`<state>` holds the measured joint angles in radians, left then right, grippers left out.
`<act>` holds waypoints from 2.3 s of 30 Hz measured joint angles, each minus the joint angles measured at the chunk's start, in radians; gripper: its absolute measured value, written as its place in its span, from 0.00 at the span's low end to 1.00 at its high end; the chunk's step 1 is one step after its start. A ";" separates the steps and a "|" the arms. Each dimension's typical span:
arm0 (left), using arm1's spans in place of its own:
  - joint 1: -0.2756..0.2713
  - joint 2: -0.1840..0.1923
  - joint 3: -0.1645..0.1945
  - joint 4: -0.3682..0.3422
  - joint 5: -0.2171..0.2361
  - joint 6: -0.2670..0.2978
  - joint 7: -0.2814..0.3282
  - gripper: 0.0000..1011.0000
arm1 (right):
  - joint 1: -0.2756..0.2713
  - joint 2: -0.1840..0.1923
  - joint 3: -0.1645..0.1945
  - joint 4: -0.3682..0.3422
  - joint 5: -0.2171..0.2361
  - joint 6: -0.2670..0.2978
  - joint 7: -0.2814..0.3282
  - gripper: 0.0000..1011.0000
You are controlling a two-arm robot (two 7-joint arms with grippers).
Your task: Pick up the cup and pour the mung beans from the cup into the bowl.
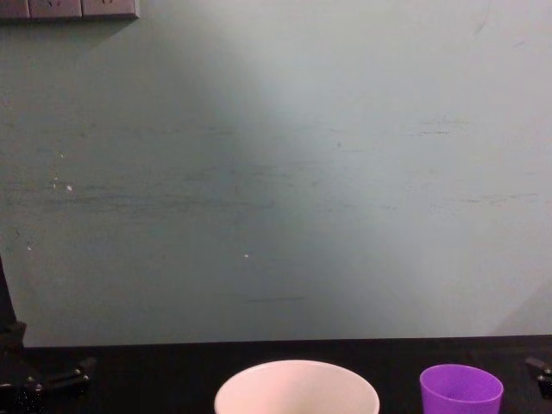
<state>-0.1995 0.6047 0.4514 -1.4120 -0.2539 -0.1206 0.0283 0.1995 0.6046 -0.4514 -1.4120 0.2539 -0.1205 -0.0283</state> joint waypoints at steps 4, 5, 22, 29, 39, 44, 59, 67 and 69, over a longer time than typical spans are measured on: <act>0.000 0.000 0.000 0.000 0.000 0.000 0.000 0.99 | 0.000 0.000 0.000 0.000 0.000 0.000 0.000 0.99; 0.000 0.000 0.000 0.000 0.000 0.000 0.000 0.99 | 0.000 0.000 0.000 0.000 0.000 0.000 0.000 0.99; 0.000 0.000 0.000 0.000 0.000 0.000 0.000 0.99 | 0.000 0.000 0.000 0.000 0.000 0.000 0.000 0.99; 0.000 0.000 0.000 0.000 0.000 0.000 0.000 0.99 | 0.000 0.000 0.000 0.000 0.000 0.000 0.000 0.99; 0.000 0.000 0.000 0.000 0.000 0.000 0.000 0.99 | 0.000 0.000 0.000 0.000 0.000 0.000 0.000 0.99; 0.000 0.000 0.000 0.000 0.000 0.000 0.000 0.99 | 0.000 0.000 0.000 0.000 0.000 0.000 0.000 0.99; 0.000 0.000 0.000 0.000 0.000 0.000 0.000 0.99 | 0.000 0.000 0.000 0.000 0.000 0.000 0.000 0.99; 0.000 0.000 0.000 0.000 0.000 0.000 0.000 0.99 | 0.000 0.000 0.000 0.000 0.000 0.000 0.000 0.99; 0.000 0.000 0.000 0.000 0.000 0.000 0.000 0.99 | -0.005 0.000 0.003 -0.003 -0.001 0.000 0.001 0.99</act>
<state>-0.1995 0.6047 0.4514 -1.4120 -0.2539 -0.1206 0.0283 0.1950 0.6044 -0.4480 -1.4146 0.2532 -0.1203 -0.0276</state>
